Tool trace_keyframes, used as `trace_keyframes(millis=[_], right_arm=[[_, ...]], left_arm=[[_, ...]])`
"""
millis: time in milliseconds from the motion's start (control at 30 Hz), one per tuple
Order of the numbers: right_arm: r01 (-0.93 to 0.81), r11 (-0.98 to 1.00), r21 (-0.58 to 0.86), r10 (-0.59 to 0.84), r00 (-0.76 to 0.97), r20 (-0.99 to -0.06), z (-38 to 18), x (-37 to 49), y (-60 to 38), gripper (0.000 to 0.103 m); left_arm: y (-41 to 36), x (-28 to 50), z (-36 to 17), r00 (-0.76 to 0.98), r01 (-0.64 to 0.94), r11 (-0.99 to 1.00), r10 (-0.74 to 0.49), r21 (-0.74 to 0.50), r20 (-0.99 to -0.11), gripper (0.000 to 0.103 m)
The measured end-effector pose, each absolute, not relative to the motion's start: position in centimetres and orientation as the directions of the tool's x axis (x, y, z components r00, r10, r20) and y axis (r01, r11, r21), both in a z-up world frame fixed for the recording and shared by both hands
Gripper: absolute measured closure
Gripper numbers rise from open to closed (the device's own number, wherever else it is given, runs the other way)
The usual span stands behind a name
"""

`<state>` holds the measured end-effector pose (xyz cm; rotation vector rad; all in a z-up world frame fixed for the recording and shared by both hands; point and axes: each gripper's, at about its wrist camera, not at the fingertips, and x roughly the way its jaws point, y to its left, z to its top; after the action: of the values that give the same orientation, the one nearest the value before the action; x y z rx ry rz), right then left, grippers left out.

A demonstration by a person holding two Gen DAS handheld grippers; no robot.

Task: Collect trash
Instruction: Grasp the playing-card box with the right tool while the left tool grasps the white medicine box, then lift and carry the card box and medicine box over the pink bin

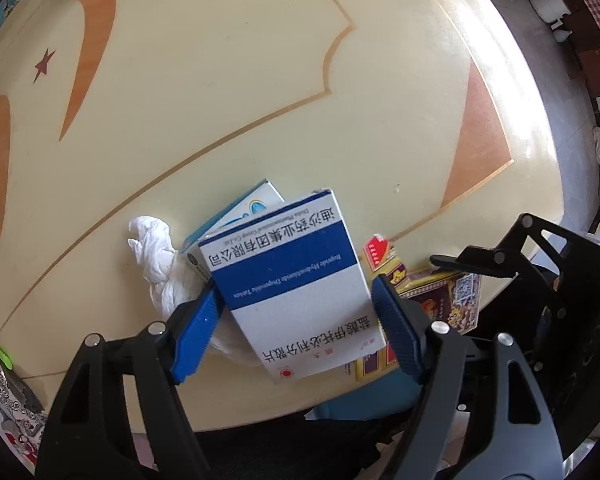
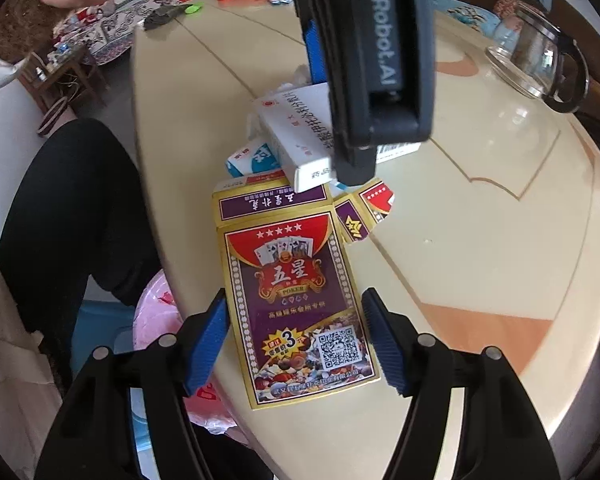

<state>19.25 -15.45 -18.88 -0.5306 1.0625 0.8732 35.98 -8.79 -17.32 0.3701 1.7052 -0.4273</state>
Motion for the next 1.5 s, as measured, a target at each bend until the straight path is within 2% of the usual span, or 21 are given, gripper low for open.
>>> trace_keyframes(millis=[433, 733, 1500], right_arm=[[-0.749, 0.659, -0.072, 0.265, 0.320, -0.909, -18.8, 18.3, -15.3, 0.040], [-0.688, 0.724, -0.056, 0.243, 0.330, -0.912, -17.9, 18.2, -16.2, 0.040], [-0.597, 0.793, -0.121, 0.190, 0.431, -0.882, -11.8, 14.8, -16.7, 0.040]], left_arm=[[-8.3, 35.5, -16.3, -0.132, 0.458, 0.887, 0.014, -0.049, -0.991, 0.033], [-6.7, 35.2, -14.5, -0.109, 0.440, 0.896, -0.006, -0.053, -0.994, 0.033], [-3.2, 29.1, -6.4, 0.020, 0.476, 0.879, -0.033, -0.019, -0.999, 0.033]])
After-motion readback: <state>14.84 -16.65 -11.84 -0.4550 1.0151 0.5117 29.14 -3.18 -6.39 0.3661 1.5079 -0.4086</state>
